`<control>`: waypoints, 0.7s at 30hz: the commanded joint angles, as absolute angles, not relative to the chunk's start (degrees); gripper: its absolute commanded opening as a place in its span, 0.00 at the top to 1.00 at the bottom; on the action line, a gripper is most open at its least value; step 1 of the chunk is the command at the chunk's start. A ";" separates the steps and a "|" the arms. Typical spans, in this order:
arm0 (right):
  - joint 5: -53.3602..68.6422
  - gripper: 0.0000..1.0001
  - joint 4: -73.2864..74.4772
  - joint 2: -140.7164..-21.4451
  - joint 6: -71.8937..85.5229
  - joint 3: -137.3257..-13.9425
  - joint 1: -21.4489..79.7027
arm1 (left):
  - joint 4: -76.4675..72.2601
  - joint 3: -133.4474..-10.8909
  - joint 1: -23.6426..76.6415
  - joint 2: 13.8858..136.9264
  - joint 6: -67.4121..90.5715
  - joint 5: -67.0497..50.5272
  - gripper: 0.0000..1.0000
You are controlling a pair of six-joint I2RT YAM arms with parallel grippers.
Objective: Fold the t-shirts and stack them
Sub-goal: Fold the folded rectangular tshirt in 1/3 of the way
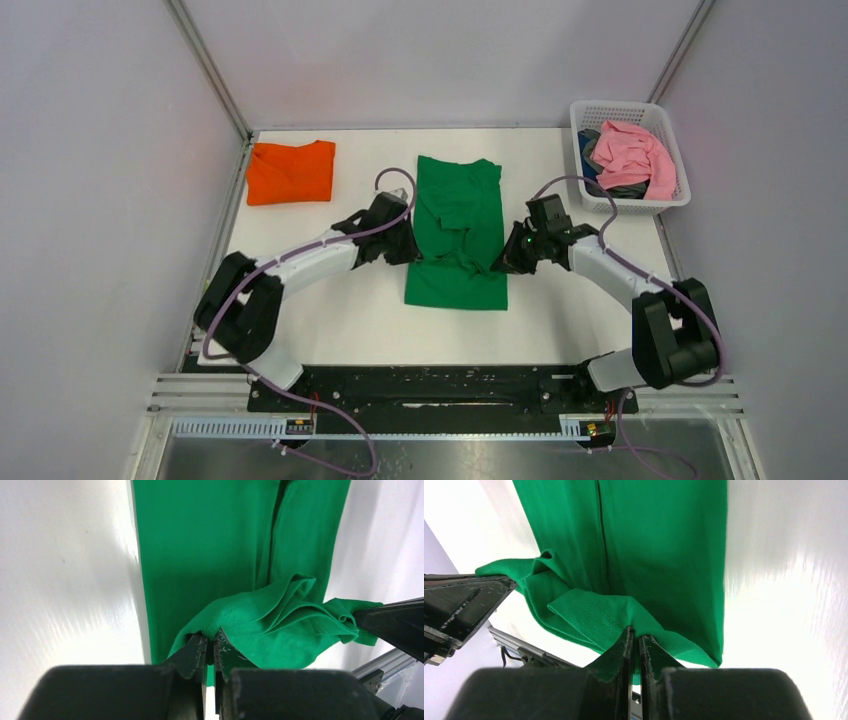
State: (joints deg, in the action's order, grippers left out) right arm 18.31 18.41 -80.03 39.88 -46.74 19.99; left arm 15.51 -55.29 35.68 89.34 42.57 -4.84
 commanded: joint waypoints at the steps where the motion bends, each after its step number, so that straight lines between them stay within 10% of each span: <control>1: 21.19 1.00 14.28 -85.18 37.78 -51.26 17.87 | 14.89 -61.09 33.56 94.41 39.42 -8.28 1.00; 13: 20.04 0.91 11.62 -98.57 38.49 -59.41 13.68 | 14.18 -69.54 28.45 104.89 38.56 -11.20 0.80; 21: 15.85 0.32 16.01 -96.62 36.77 -63.44 11.27 | 14.53 -72.30 25.17 99.72 36.59 -13.77 0.02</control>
State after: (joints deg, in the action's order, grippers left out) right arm 19.16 13.63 -100.57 39.05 -61.06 11.97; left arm 16.32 -70.04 26.28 105.16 38.13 -11.55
